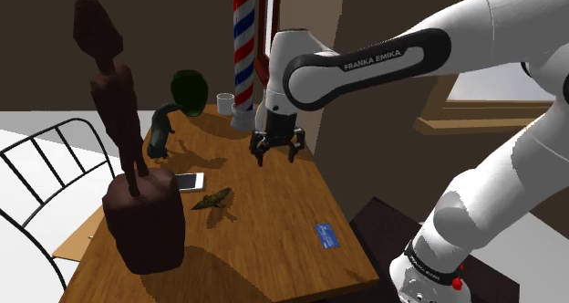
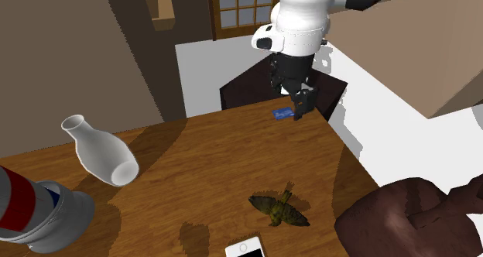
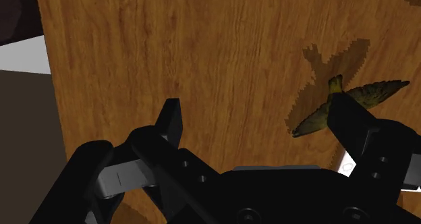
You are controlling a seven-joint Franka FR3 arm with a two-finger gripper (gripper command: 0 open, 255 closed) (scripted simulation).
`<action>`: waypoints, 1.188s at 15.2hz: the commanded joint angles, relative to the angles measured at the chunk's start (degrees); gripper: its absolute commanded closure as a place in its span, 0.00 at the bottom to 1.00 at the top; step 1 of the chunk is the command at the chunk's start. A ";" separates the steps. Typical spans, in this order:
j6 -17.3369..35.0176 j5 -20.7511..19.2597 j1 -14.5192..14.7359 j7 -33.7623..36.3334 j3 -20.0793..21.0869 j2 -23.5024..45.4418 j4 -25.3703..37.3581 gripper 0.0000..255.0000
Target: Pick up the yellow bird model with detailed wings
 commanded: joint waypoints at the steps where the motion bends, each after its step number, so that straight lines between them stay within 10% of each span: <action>1: 1.92 -2.16 -0.60 5.11 2.00 4.99 2.53 0.00; 8: 5.26 -13.52 1.11 23.59 4.97 23.78 14.21 0.00; 18: 1.67 -24.59 11.35 41.62 -1.02 49.79 39.09 0.00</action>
